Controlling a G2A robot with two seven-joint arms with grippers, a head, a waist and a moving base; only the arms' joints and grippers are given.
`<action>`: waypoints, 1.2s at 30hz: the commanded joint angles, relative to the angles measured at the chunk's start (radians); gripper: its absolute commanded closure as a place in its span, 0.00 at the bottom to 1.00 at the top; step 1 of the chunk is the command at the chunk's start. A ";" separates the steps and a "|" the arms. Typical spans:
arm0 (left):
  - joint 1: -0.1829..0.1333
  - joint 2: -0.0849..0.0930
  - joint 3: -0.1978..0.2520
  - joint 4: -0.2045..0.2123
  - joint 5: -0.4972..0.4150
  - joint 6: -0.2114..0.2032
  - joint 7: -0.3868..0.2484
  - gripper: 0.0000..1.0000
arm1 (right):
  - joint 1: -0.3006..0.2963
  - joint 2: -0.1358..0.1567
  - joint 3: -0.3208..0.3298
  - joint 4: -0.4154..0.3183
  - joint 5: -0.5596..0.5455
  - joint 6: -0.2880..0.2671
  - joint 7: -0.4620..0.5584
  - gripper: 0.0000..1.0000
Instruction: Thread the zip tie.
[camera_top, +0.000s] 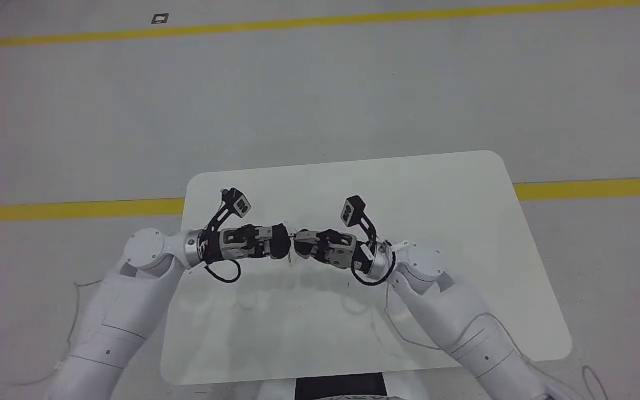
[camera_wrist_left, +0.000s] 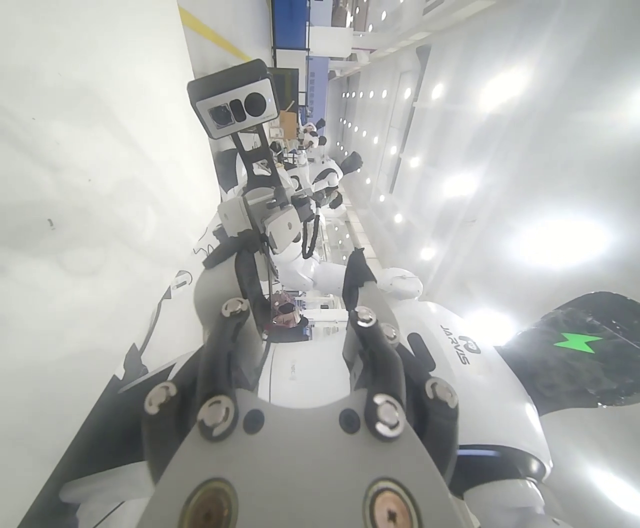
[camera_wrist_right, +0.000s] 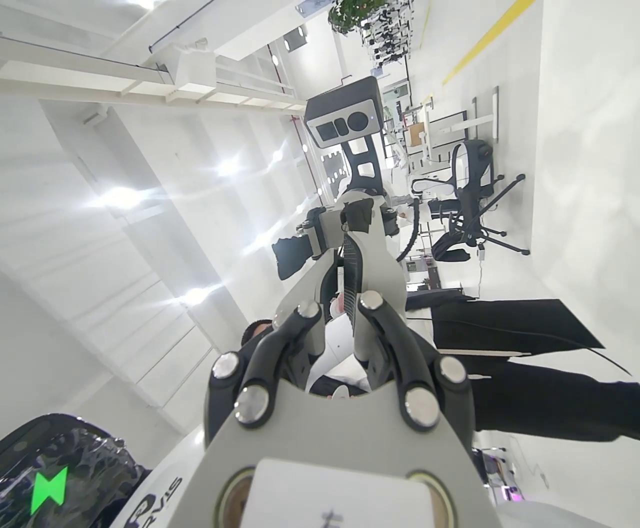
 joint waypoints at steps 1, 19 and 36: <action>-0.002 0.000 0.002 0.003 0.000 0.001 0.000 0.69 | 0.001 0.001 0.000 -0.001 -0.006 0.003 0.004 1.00; -0.011 0.003 0.013 0.012 -0.002 0.005 -0.004 0.82 | 0.000 0.004 -0.001 -0.002 0.006 -0.010 0.026 1.00; -0.019 0.005 0.024 0.018 -0.004 0.005 -0.006 0.87 | 0.010 0.001 -0.016 0.000 0.027 -0.010 0.036 1.00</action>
